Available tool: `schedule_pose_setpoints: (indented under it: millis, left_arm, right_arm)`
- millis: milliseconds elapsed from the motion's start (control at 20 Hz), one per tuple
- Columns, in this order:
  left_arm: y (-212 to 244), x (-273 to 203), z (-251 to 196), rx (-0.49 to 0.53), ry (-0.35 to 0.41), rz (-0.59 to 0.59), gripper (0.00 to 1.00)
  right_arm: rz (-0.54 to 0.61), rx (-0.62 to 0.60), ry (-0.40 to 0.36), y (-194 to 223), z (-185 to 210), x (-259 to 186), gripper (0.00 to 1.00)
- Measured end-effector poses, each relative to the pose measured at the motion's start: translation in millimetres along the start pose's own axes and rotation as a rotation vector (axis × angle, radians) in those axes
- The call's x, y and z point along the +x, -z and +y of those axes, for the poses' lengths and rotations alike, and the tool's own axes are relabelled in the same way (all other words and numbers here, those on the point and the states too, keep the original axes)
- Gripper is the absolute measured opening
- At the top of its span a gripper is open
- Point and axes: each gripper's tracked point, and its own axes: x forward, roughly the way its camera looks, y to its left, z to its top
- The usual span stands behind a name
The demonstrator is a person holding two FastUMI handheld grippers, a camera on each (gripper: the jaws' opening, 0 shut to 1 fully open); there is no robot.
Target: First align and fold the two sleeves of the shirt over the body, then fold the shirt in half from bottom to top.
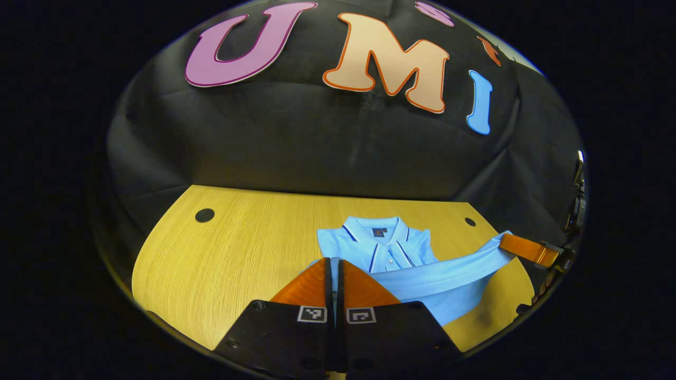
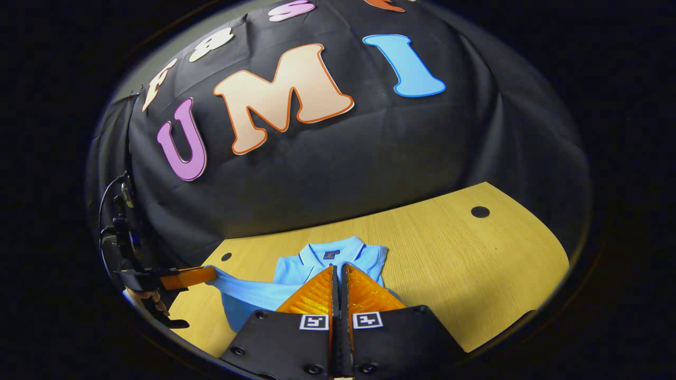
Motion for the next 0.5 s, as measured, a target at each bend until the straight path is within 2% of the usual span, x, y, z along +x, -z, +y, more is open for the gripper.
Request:
schedule_pose_setpoints:
  millis: [250, 500]
  left_arm:
    - [-11.4, 67.2, 11.8, -0.016, 0.007, -0.01, 0.0]
    - [-3.7, 130.5, 13.6, 0.032, 0.026, 0.0, 0.0]
  right_arm:
    - [0.005, 0.034, 0.058, -5.7, -23.9, 74.8, 0.03]
    - [0.035, 0.068, 0.116, 23.6, -40.7, 121.6, 0.02]
